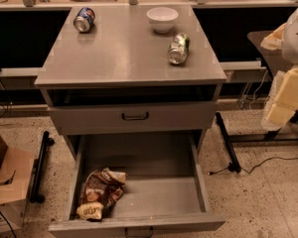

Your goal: Pick brown chip bag from middle drawer and place on counter

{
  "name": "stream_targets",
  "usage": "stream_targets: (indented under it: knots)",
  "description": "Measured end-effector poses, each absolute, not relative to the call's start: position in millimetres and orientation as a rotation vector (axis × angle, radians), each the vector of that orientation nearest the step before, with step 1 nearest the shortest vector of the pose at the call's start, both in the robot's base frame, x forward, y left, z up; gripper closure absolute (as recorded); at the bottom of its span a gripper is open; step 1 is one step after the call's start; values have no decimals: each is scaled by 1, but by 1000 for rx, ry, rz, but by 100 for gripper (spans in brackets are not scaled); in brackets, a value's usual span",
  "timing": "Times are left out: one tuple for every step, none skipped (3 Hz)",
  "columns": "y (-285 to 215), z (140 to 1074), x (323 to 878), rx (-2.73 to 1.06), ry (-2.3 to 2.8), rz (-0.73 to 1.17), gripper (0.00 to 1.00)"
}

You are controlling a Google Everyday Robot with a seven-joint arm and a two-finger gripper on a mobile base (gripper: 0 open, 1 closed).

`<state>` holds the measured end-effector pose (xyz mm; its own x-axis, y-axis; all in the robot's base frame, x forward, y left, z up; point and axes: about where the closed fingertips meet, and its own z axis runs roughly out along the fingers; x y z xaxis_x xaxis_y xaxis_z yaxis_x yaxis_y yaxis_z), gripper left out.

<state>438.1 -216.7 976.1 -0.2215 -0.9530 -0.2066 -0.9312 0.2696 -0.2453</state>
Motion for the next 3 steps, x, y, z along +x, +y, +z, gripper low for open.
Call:
stream_targets:
  knots:
    - [-217, 976, 438, -1725, 2232, -98, 0]
    - [-195, 958, 440, -1728, 2187, 7, 0]
    - [-156, 927, 446, -1750, 2109, 143, 0]
